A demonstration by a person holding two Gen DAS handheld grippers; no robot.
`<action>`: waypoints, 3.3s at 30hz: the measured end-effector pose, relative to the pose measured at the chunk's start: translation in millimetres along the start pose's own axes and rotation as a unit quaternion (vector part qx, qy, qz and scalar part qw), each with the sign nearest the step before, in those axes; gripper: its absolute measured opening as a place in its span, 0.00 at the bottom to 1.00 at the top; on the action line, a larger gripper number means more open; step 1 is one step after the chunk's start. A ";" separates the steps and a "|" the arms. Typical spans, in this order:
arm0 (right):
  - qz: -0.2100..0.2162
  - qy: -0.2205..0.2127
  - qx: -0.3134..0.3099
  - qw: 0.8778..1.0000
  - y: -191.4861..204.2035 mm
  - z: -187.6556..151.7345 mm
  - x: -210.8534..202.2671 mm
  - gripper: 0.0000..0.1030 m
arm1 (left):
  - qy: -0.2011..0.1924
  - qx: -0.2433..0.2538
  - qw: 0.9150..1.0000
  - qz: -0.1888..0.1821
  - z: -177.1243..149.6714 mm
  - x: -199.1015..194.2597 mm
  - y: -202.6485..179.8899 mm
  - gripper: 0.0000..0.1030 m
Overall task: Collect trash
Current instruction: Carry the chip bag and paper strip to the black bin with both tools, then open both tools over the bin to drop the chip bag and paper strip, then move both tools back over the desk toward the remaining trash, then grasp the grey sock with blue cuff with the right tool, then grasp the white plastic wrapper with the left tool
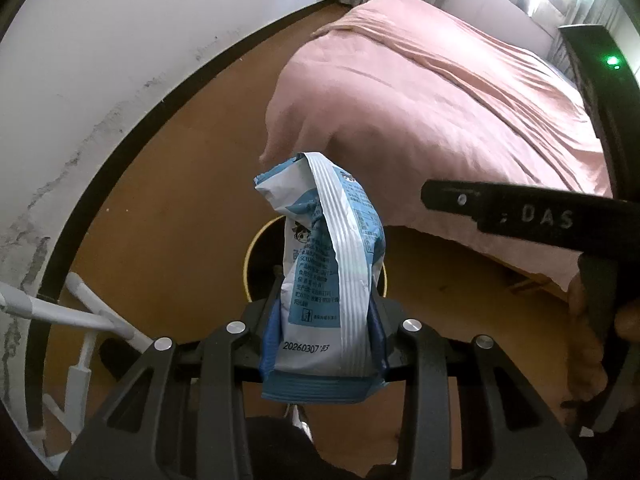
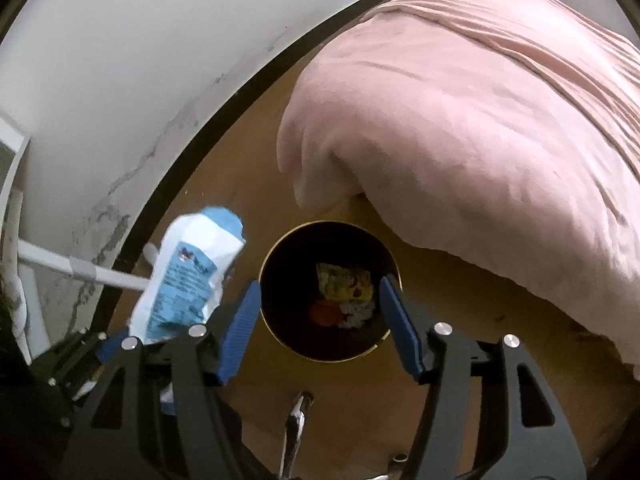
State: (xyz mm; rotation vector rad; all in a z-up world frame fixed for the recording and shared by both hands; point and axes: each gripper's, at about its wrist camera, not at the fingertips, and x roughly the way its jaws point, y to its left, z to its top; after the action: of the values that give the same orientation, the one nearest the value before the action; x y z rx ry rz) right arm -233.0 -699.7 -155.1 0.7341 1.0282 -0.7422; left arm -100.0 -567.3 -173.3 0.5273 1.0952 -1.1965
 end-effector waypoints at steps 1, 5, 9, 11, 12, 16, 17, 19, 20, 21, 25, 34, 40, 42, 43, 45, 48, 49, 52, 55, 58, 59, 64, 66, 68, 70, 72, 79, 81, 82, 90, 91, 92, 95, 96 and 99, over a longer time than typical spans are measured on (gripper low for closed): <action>-0.002 -0.005 0.007 1.000 -2.6 0.5 -1.9 0.60 | 0.001 0.001 1.000 -0.002 1.0 1.1 -1.5 0.35; -0.005 -0.028 0.038 0.999 -14.1 2.9 -13.2 0.60 | 0.001 0.011 1.000 -0.008 9.9 5.4 -8.0 0.43; -0.004 -0.045 0.055 0.997 -22.0 4.1 -21.3 0.62 | -0.008 0.017 1.000 -0.010 18.4 2.0 -13.0 0.61; -0.005 -0.045 0.053 0.998 -22.6 4.8 -21.1 0.62 | -0.010 0.020 1.000 -0.009 18.7 -2.7 -15.0 0.61; -0.005 -0.045 0.053 0.998 -22.2 5.2 -20.8 0.62 | -0.010 0.021 1.000 -0.011 17.6 -6.2 -15.6 0.61; -0.004 -0.049 0.040 0.998 -17.8 4.4 -23.5 0.62 | -0.019 0.031 0.999 -0.013 13.2 -27.4 -21.2 0.65; -0.006 -0.052 0.036 0.998 -15.4 2.4 -25.5 0.62 | -0.025 0.033 0.999 -0.012 11.1 -37.1 -22.2 0.69; -0.007 -0.063 0.027 0.998 -9.8 1.7 -33.4 0.62 | -0.040 0.033 0.999 -0.006 7.5 -58.3 -23.3 0.71; -0.008 -0.071 0.022 0.997 -5.2 1.3 -39.1 0.62 | -0.056 0.036 0.998 -0.005 2.8 -78.0 -22.5 0.71; -0.007 -0.084 0.012 0.996 1.5 0.9 -48.6 0.62 | -0.064 0.036 0.997 -0.005 0.0 -90.0 -21.4 0.72; 0.003 -0.120 -0.032 0.992 36.9 -5.4 -79.4 0.68 | -0.118 0.032 0.992 0.014 -22.2 -166.7 -8.2 0.83; 0.117 -0.143 -0.216 0.959 215.0 -63.5 -135.5 0.70 | -0.232 -0.084 0.950 0.189 -132.3 -335.9 112.8 0.92; 0.204 -0.086 -0.364 0.905 360.2 -129.5 -136.4 0.70 | -0.218 -0.248 0.896 0.298 -248.6 -402.1 229.3 0.92; 0.224 -0.071 -0.401 0.885 405.1 -150.7 -137.9 0.70 | -0.212 -0.293 0.877 0.315 -281.6 -416.8 255.1 0.92; 0.236 -0.063 -0.422 0.873 429.9 -163.6 -138.6 0.70 | -0.209 -0.312 0.868 0.325 -293.7 -422.1 264.6 0.92; 0.249 -0.049 -0.454 0.854 470.3 -182.7 -139.6 0.70 | -0.211 -0.354 0.846 0.338 -327.7 -442.1 285.3 0.92; 0.264 -0.038 -0.502 0.823 525.7 -221.3 -143.5 0.70 | -0.227 -0.395 0.825 0.335 -374.2 -469.7 309.7 0.92; 0.267 -0.036 -0.517 0.813 543.4 -234.2 -143.7 0.70 | -0.227 -0.403 0.820 0.337 -382.8 -474.8 315.5 0.92; 0.264 -0.028 -0.539 0.800 578.1 -258.4 -138.5 0.70 | -0.216 -0.432 0.804 0.347 -405.4 -481.1 343.2 0.92; 0.258 -0.022 -0.549 0.795 601.1 -273.2 -130.3 0.70 | -0.213 -0.444 0.794 0.356 -410.7 -483.5 368.6 0.92; 0.242 -0.024 -0.552 0.797 612.1 -280.6 -120.8 0.67 | -0.210 -0.438 0.797 0.361 -398.8 -482.0 400.3 0.92; 0.240 -0.021 -0.552 0.798 614.3 -280.6 -117.1 0.65 | -0.208 -0.439 0.796 0.361 -395.4 -481.6 406.9 0.92; 0.225 -0.040 -0.559 0.797 616.6 -278.5 -113.6 0.30 | -0.204 -0.441 0.810 0.329 -378.8 -470.1 449.7 0.92; 0.224 -0.042 -0.563 0.794 615.9 -277.2 -114.5 0.22 | -0.199 -0.435 0.814 0.328 -373.0 -464.8 460.6 0.92; 0.226 -0.040 -0.566 0.792 612.4 -275.2 -116.4 0.21 | -0.197 -0.436 0.815 0.326 -368.2 -462.5 469.1 0.92; 0.229 -0.039 -0.569 0.789 608.4 -275.8 -118.2 0.21 | -0.199 -0.432 0.824 0.307 -365.8 -459.5 476.7 0.92; 0.233 -0.034 -0.571 0.787 605.2 -277.2 -119.3 0.21 | -0.198 -0.445 0.817 0.310 -365.3 -457.4 481.6 0.92; 0.240 -0.033 -0.569 0.786 579.3 -275.2 -128.8 0.21 | -0.170 -0.415 0.824 0.346 -358.8 -445.1 481.4 0.64; 0.238 -0.037 -0.564 0.790 568.1 -270.6 -132.7 0.21 | -0.176 -0.412 0.831 0.329 -359.3 -444.4 479.1 0.41; 0.238 -0.039 -0.562 0.791 564.4 -267.9 -134.3 0.21 | -0.178 -0.408 0.834 0.327 -357.6 -444.0 477.5 0.30; 0.225 -0.079 -0.507 0.828 504.0 -215.7 -154.8 0.21 | -0.199 -0.419 0.808 0.363 -359.5 -470.9 450.6 0.08; 0.221 -0.086 -0.495 0.836 491.8 -205.6 -155.7 0.21 | -0.205 -0.423 0.799 0.374 -361.0 -479.0 444.5 0.08; 0.217 -0.091 -0.483 0.844 478.5 -195.3 -156.3 0.21 | -0.207 -0.426 0.796 0.378 -362.2 -483.8 439.7 0.08; 0.201 -0.100 -0.446 0.866 439.8 -169.7 -156.7 0.21 | -0.223 -0.421 0.790 0.386 -355.4 -498.9 416.9 0.08; 0.192 -0.105 -0.429 0.877 420.4 -157.5 -155.9 0.21 | -0.230 -0.416 0.787 0.393 -350.9 -504.9 409.1 0.08; 0.169 -0.114 -0.389 0.898 379.0 -132.0 -153.9 0.21 | -0.250 -0.407 0.780 0.405 -332.9 -523.5 385.8 0.08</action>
State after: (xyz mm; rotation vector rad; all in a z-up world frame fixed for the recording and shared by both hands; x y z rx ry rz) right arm -35.9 -356.0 11.4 0.1090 0.8492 -0.0705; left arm 138.8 79.5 68.4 -0.0460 0.6799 -0.0142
